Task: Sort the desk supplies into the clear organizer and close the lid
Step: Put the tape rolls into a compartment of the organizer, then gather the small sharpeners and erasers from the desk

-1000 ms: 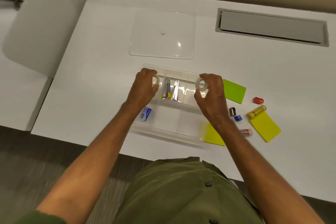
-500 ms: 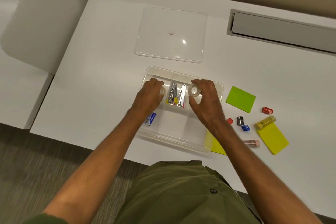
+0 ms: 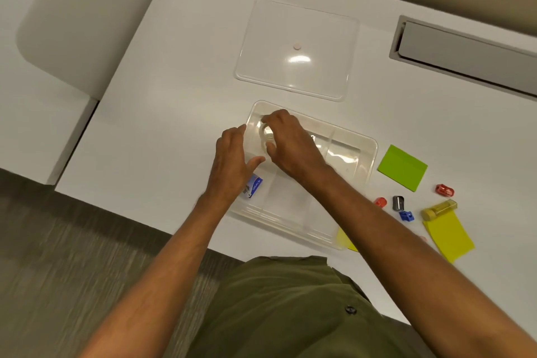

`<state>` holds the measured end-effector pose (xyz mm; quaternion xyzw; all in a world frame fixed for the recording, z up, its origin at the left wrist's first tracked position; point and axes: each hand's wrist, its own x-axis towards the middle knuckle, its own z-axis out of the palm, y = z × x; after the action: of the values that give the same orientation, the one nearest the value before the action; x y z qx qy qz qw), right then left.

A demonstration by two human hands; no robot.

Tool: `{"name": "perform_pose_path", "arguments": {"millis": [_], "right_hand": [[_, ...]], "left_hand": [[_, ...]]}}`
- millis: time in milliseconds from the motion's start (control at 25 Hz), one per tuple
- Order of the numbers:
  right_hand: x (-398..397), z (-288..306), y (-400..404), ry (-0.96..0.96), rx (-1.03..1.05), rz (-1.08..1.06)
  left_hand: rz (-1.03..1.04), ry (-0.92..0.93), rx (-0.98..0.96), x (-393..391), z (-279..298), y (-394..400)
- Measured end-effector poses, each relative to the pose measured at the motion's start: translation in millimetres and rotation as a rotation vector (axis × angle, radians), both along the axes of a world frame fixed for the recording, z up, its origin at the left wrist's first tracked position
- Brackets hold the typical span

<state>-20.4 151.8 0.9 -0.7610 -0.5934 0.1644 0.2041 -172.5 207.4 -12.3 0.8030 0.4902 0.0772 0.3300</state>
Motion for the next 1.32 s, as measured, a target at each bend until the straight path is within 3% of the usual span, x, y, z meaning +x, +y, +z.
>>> {"name": "perform_pose_path", "arguments": {"millis": [200, 360, 560, 960, 1160, 1320], "right_hand": [[-4, -28, 11, -0.309, -0.149, 0.053], [-2, -36, 10, -0.362, -0.211, 0.063], [0, -27, 0, -0.22, -0.093, 0.008], [57, 2, -119, -0.017, 0.237, -0.407], [83, -6, -208, 0.044, 0.242, -0.65], [92, -17, -253, 0.102, 0.119, -0.792]], "left_hand": [[0.016, 0.004, -0.048, -2, -3, 2], [0.017, 0.015, -0.07, -1, -3, 3], [-0.001, 0.034, -0.031, 0, -4, 0], [-0.21, 0.013, 0.23, 37, 15, -51], [-0.411, -0.016, 0.224, 80, 16, -104], [-0.603, -0.056, 0.192, 118, 20, -154]]}}
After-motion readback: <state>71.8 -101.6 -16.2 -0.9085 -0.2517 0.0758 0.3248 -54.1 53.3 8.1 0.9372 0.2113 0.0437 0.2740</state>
